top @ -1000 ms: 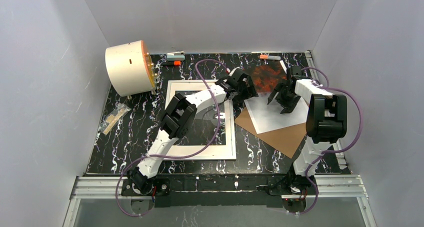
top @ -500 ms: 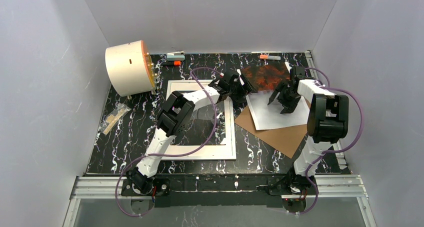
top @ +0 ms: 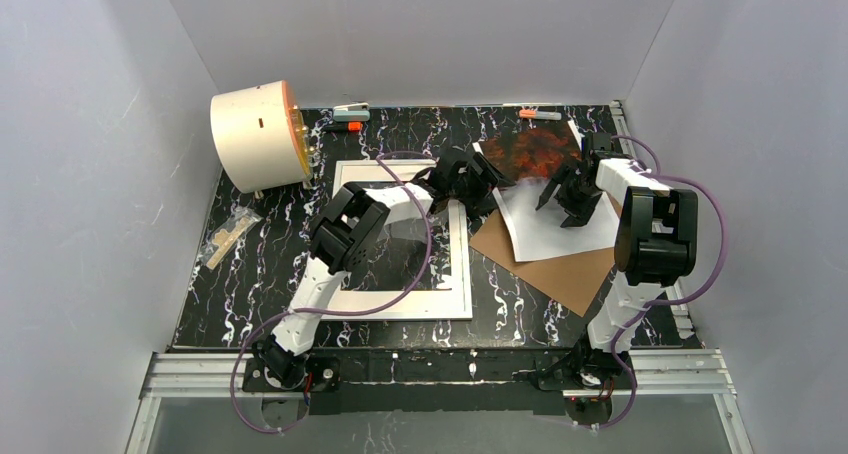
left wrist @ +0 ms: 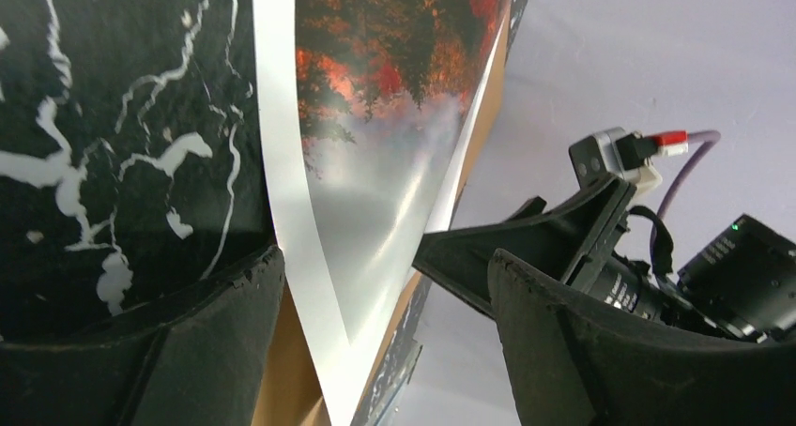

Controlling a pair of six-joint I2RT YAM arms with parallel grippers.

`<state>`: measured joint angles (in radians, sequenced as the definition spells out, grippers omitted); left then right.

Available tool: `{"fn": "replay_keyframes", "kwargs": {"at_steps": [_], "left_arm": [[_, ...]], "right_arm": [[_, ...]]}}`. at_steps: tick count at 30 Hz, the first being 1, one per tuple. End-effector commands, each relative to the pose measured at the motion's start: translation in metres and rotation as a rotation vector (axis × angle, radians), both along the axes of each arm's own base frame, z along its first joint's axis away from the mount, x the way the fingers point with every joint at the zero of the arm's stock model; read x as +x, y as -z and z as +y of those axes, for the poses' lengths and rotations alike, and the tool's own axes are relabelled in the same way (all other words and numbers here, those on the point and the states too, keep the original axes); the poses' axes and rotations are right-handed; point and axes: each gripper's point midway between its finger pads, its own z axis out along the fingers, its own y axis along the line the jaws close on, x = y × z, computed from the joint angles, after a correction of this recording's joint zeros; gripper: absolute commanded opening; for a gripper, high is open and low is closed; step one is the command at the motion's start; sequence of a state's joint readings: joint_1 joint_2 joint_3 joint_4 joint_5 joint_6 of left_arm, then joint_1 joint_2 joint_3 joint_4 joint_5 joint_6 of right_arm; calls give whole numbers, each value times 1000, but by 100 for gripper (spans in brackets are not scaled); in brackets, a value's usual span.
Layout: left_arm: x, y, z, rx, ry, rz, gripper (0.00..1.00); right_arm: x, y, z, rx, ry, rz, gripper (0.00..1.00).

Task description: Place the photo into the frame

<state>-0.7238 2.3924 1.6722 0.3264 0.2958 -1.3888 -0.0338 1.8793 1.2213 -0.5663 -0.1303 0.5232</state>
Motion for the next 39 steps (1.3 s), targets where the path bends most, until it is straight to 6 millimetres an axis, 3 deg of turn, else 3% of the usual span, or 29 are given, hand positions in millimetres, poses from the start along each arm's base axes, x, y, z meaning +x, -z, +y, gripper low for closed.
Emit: {"fn": "replay_keyframes", "kwargs": {"at_steps": [1, 5, 15, 31, 39], "left_arm": [[-50, 12, -7, -19, 76, 158, 78], [-59, 5, -10, -30, 93, 157, 78], [-97, 19, 1, 68, 113, 193, 77], [-137, 18, -9, 77, 140, 209, 77], [-160, 33, -7, 148, 169, 209, 77]], "right_arm": [[-66, 65, 41, 154, -18, 292, 81], [-67, 67, 41, 155, -5, 299, 80], [-70, 70, 42, 160, 15, 310, 79], [-88, 80, 48, 196, 65, 346, 76], [-92, 79, 52, 222, 65, 353, 75]]}}
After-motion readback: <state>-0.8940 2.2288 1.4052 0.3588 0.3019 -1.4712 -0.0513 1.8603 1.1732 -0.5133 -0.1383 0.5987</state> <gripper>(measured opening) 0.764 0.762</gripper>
